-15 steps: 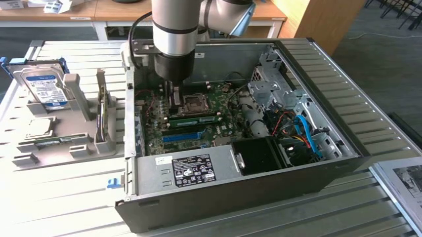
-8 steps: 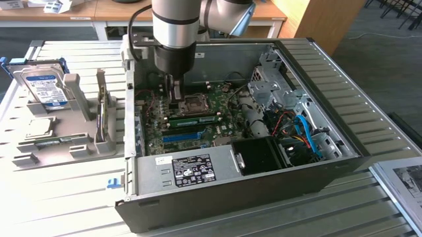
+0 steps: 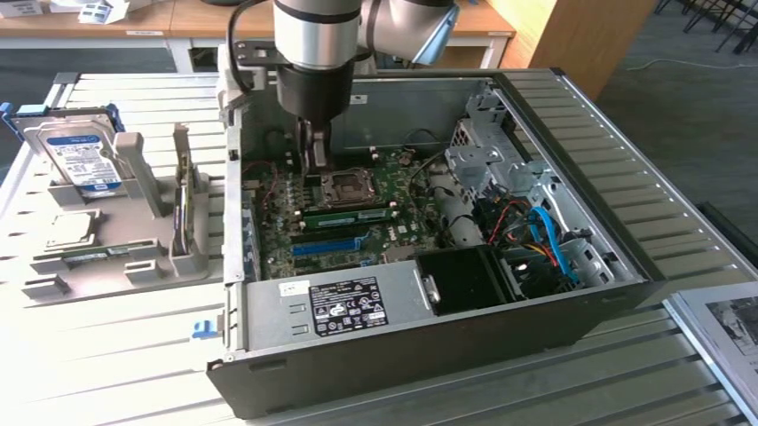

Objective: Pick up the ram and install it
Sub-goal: 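Press down the ram until it locks into place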

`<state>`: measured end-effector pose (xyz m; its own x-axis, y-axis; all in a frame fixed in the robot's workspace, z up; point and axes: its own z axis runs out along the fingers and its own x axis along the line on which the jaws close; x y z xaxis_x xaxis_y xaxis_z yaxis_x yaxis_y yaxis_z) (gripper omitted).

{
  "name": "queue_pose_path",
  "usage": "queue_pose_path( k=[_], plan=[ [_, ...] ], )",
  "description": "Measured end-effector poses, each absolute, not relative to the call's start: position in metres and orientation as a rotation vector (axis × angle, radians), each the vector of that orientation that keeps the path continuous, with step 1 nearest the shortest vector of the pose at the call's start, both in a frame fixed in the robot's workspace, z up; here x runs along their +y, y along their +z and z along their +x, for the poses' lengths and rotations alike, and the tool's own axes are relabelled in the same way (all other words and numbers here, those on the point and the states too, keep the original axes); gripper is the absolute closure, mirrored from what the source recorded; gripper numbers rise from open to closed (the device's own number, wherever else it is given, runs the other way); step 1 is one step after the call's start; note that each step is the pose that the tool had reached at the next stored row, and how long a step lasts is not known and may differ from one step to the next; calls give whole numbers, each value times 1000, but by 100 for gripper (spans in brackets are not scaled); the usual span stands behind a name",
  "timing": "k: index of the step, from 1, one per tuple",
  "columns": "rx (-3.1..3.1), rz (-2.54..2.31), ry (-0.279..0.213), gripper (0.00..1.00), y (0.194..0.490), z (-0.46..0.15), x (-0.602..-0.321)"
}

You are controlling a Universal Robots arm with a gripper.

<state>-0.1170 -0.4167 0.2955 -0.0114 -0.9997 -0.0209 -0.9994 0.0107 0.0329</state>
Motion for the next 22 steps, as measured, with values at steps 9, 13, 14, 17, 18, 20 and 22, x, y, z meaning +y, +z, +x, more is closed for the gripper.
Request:
queue_pose_path(
  k=[9, 13, 14, 17, 18, 20, 22],
  plan=[
    [-2227, 2203, -60, 90, 305, -117, -417],
    [-2227, 2203, -59, 90, 305, -116, -417],
    [-2227, 2203, -59, 90, 305, -115, -417],
    [-2227, 2203, -59, 90, 305, -112, -417],
    [-2227, 2203, -60, 90, 305, -111, -417],
    [-2227, 2203, -60, 90, 305, -108, -417],
    [-2227, 2203, -60, 90, 305, -106, -417]
  ],
)
